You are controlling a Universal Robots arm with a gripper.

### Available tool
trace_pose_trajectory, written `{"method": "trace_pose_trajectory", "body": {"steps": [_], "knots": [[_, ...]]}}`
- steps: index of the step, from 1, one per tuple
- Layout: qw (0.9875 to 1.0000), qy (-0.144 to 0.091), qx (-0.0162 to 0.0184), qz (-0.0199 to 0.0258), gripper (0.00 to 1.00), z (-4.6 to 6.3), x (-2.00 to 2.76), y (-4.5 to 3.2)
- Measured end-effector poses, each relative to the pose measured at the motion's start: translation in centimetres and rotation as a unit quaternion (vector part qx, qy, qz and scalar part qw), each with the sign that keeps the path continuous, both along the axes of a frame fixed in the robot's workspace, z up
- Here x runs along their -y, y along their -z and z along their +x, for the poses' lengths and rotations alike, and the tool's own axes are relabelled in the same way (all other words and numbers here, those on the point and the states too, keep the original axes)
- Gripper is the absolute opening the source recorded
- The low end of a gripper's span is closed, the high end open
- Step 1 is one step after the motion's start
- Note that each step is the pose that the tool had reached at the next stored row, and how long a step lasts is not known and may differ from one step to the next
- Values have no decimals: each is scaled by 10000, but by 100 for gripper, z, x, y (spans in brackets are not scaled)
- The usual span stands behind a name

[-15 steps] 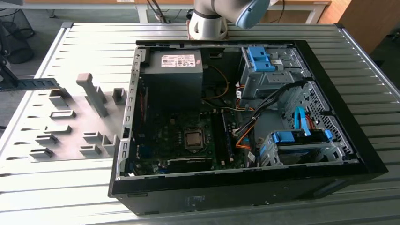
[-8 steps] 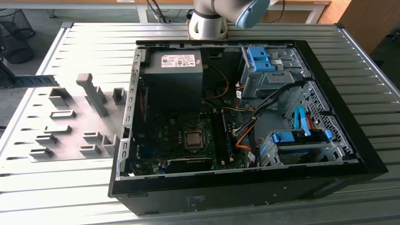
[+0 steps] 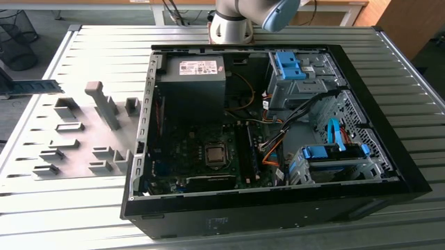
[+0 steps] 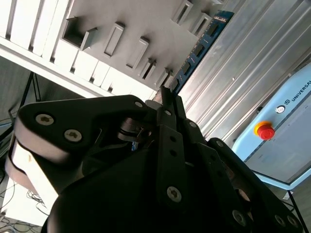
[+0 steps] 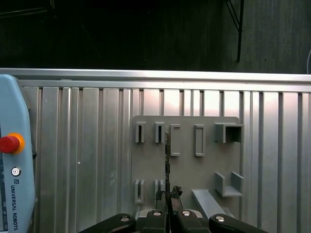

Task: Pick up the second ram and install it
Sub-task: 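Pick up the second ram and move it above second insertion slot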

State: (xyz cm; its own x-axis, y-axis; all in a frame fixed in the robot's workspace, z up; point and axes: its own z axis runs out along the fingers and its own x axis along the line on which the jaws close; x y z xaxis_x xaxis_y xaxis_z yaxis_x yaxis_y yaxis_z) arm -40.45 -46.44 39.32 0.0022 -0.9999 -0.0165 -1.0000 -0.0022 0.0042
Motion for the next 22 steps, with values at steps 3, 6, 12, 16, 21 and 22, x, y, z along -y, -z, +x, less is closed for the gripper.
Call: {"method": "trace_pose_trajectory", "body": {"steps": [3, 6, 12, 16, 21, 22], "knots": [[10000, 0, 0, 0, 14, 0, 0, -32], [10000, 0, 0, 0, 14, 0, -1, -64], [10000, 0, 0, 0, 14, 0, -1, -129], [10000, 0, 0, 0, 14, 0, -2, -172], [10000, 0, 0, 0, 14, 0, -2, -220], [10000, 0, 0, 0, 14, 0, -2, -229]]}}
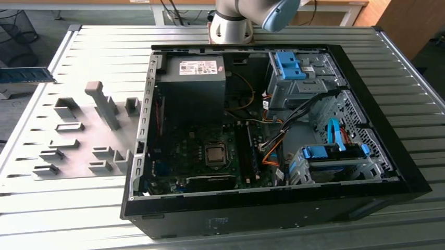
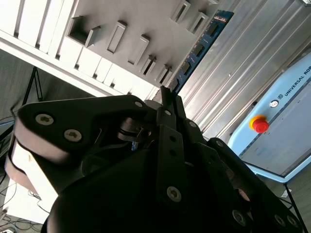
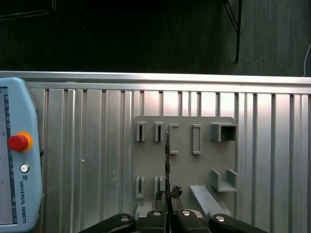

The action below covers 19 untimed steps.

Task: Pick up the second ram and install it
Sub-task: 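Pick up the second ram and move it above second insertion slot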

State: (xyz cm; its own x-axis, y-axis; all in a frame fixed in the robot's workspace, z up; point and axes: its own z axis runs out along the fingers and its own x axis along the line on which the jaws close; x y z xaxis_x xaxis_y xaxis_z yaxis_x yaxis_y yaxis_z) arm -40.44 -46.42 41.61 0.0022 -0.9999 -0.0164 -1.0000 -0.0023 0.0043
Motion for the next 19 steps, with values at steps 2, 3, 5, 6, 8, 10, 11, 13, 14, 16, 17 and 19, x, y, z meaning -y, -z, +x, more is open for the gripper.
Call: {"method": "trace_pose_trajectory", "body": {"steps": [2, 3, 5, 6, 8, 10, 11, 13, 14, 16, 17, 19], "knots": [[10000, 0, 0, 0, 14, 0, 0, -11], [10000, 0, 1, 1, 14, 0, 0, -10], [10000, 0, 0, 0, 14, -1, 0, -12], [10000, 0, 0, 0, 14, -1, 0, -12], [10000, 0, 0, 0, 14, 2, -1, -12], [10000, 1, 0, 0, 14, 11, -1, -12], [10000, 0, 0, 0, 14, 13, 0, -11], [10000, 0, 0, 0, 14, 14, 0, -11], [10000, 0, 0, 0, 14, 14, 0, -11], [10000, 0, 0, 0, 14, 14, 0, -12], [10000, 0, 0, 0, 14, 14, 0, -14], [10000, 0, 0, 0, 14, 14, 0, -25]]}}
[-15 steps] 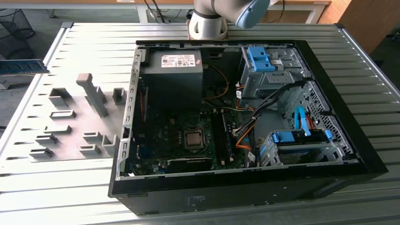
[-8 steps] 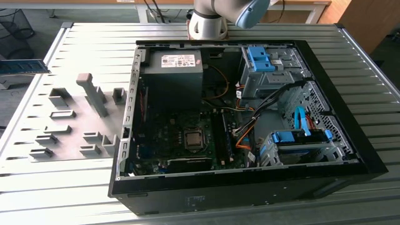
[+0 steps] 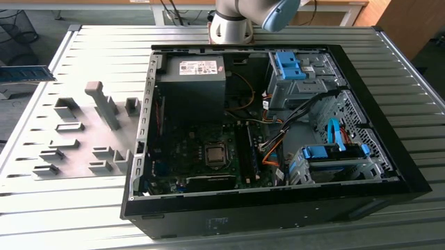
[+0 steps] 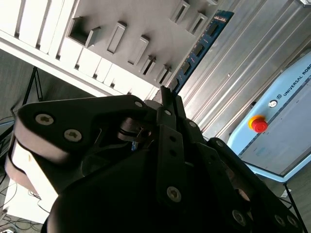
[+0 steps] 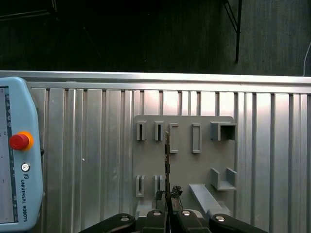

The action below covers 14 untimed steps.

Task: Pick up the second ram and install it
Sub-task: 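Pick up the second ram and move it above second insertion slot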

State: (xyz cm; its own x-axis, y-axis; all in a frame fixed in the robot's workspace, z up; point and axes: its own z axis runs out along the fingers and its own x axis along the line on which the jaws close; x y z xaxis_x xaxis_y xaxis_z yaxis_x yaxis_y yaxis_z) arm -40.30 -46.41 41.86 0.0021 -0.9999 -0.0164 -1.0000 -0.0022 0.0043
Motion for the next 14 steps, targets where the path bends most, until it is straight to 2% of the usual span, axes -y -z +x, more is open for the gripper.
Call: {"method": "trace_pose_trajectory", "body": {"steps": [14], "knots": [[10000, 0, 1, 0, 14, 0, 0, -199]]}}
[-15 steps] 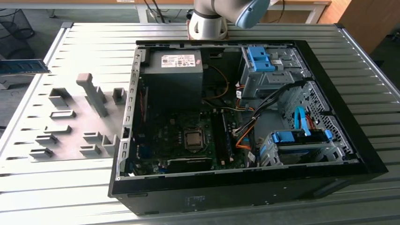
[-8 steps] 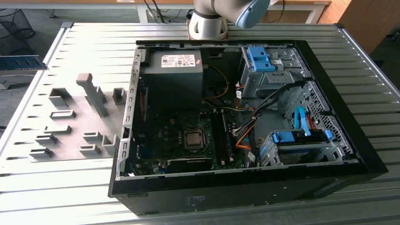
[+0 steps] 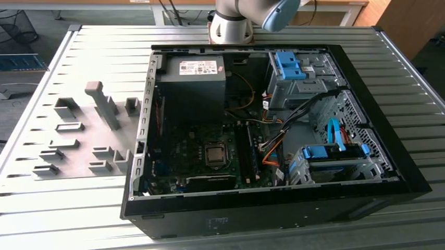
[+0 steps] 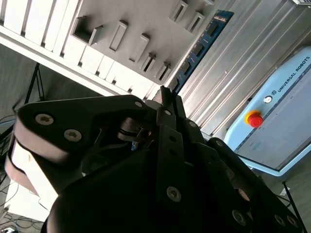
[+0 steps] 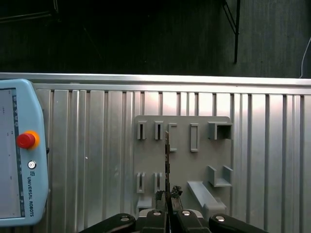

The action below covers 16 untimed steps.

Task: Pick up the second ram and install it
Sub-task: 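Pick up the second ram and move it above second insertion slot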

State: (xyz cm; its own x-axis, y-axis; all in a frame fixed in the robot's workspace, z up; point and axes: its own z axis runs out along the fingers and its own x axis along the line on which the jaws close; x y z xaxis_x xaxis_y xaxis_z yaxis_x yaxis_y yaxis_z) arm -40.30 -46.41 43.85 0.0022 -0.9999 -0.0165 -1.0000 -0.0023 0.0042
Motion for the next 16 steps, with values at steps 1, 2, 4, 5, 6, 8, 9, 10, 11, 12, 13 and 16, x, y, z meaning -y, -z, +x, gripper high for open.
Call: {"method": "trace_pose_trajectory", "body": {"steps": [1, 2, 4, 5, 6, 8, 9, 10, 11, 12, 13, 16], "knots": [[10000, 0, 0, 0, 14, 0, 0, -13], [10000, 0, 0, 0, 14, 0, 0, -27], [10000, 0, -1, -1, 14, 0, 0, -43], [10000, 0, 0, 0, 14, 0, 0, -43], [10000, 0, -1, 0, 14, 0, 0, -45], [10000, 0, -1, 0, 14, 0, 0, -45], [10000, 0, -1, -1, 14, 1, -1, -46], [10000, 1, -2, -1, 14, 5, -1, -47], [10000, 0, -1, -1, 14, 11, -1, -47], [10000, 0, -1, 0, 14, 15, 0, -45], [10000, 0, -1, -1, 14, 20, 0, -46], [10000, 0, 0, 0, 14, 38, 0, -45]]}}
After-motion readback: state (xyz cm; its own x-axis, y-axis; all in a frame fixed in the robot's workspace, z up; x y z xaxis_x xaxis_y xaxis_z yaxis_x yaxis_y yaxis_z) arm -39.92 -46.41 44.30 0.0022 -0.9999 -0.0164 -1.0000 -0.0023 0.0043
